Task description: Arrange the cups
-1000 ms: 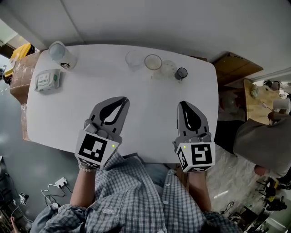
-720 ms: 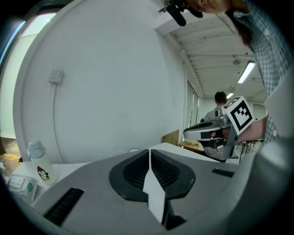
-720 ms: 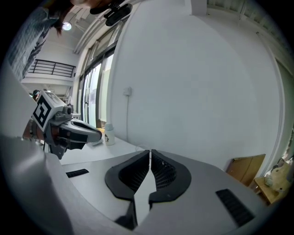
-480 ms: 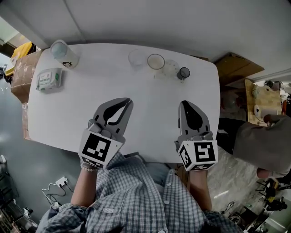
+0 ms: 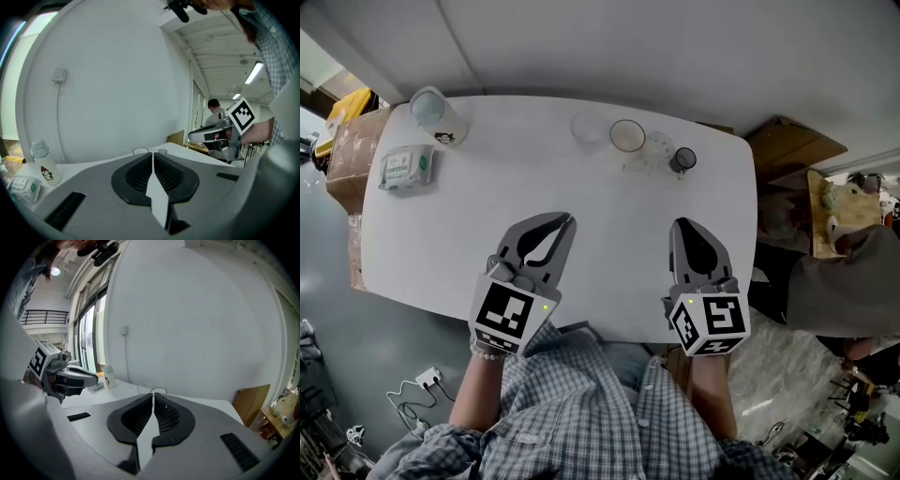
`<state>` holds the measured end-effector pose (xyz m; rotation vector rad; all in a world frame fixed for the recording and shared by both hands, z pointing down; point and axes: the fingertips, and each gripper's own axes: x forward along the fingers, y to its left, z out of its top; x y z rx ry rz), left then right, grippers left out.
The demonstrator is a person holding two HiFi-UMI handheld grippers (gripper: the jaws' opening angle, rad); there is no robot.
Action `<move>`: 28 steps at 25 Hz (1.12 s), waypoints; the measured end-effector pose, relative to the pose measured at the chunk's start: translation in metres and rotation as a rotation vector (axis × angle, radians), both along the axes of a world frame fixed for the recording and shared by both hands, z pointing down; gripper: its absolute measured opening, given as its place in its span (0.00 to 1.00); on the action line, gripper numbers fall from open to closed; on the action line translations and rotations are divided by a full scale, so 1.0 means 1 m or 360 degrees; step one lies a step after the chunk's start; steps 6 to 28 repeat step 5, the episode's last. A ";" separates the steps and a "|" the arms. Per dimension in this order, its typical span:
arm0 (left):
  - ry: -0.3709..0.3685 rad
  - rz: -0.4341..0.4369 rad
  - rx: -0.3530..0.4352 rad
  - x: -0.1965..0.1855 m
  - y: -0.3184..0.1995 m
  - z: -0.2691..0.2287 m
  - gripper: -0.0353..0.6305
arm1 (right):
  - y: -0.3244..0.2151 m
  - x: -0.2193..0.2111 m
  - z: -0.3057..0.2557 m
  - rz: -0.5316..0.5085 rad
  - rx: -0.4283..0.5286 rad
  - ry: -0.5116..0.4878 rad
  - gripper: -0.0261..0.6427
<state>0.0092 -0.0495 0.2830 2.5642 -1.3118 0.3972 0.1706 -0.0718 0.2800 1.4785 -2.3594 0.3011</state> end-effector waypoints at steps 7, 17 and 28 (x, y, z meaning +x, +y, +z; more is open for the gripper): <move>-0.0001 -0.0007 -0.0014 -0.002 -0.002 0.001 0.09 | -0.002 -0.002 0.002 0.0003 -0.0016 -0.0045 0.08; -0.0001 -0.0007 -0.0014 -0.002 -0.002 0.001 0.09 | -0.002 -0.002 0.002 0.0003 -0.0016 -0.0045 0.08; -0.0001 -0.0007 -0.0014 -0.002 -0.002 0.001 0.09 | -0.002 -0.002 0.002 0.0003 -0.0016 -0.0045 0.08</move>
